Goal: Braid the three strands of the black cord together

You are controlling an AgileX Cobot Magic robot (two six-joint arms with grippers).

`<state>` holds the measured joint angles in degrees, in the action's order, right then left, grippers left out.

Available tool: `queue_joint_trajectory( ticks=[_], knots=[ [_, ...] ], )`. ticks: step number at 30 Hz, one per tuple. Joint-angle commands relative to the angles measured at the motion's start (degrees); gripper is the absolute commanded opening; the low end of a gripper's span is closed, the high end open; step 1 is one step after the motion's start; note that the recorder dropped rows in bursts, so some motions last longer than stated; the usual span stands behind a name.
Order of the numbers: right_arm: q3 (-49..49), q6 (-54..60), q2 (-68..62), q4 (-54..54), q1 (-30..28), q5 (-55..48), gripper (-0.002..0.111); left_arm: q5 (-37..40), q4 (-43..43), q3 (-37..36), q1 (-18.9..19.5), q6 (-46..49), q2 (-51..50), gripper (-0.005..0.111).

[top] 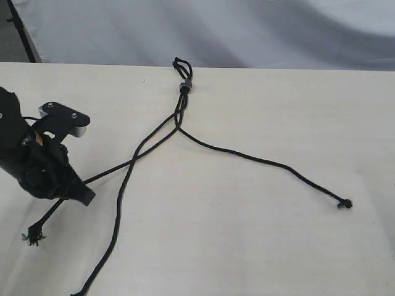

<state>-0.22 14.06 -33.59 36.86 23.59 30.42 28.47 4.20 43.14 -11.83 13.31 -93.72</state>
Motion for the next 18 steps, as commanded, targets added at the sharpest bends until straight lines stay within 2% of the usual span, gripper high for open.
queue_joint_trajectory(
  ticks=[1,4,18],
  knots=[
    [0.2,0.2,0.3,0.1,-0.2,-0.1,0.000,-4.3,0.1,-4.1,1.8,-0.4,0.6,0.000],
    [0.2,0.2,0.3,0.1,-0.2,-0.1,0.000,-6.3,0.1,-5.9,1.9,-0.4,0.6,0.000],
    [0.2,0.1,0.3,0.1,-0.2,-1.8,0.000,-5.9,2.0,-6.3,1.9,-0.8,0.3,0.001]
  ],
)
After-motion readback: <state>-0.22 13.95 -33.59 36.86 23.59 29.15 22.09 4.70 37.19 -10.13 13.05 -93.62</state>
